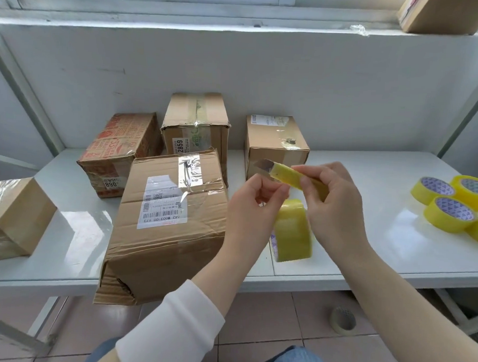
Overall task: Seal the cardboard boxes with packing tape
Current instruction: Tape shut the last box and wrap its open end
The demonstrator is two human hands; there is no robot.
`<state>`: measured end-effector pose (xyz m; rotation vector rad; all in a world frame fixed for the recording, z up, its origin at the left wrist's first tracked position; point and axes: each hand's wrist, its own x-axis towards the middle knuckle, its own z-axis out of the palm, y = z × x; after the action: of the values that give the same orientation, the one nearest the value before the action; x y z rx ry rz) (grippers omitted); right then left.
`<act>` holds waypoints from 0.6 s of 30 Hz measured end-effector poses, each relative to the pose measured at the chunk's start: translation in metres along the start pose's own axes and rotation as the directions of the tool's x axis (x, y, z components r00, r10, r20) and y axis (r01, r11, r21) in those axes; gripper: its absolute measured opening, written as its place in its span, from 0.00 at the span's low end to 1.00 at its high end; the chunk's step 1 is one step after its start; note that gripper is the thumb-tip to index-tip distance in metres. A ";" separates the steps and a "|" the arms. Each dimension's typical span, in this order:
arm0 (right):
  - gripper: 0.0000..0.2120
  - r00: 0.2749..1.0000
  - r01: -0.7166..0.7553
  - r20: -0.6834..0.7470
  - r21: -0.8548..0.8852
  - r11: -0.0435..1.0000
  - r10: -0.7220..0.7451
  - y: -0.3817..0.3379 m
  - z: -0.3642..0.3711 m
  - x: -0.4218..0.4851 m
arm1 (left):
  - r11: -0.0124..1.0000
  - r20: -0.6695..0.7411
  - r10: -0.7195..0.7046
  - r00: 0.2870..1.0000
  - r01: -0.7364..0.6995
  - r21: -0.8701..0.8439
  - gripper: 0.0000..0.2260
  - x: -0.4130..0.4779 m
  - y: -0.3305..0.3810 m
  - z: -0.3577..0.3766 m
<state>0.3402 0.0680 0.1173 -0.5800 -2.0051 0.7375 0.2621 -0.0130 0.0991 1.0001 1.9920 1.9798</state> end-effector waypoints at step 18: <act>0.09 0.368 -0.884 0.653 0.466 0.032 0.662 -0.012 -0.006 0.025 | 0.867 0.032 0.404 0.914 -0.394 0.304 0.05 -0.002 -0.011 -0.005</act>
<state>0.3320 0.0774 0.1427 -1.0857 -1.0741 2.3966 0.2572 -0.0176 0.0891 1.5770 2.3107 1.9066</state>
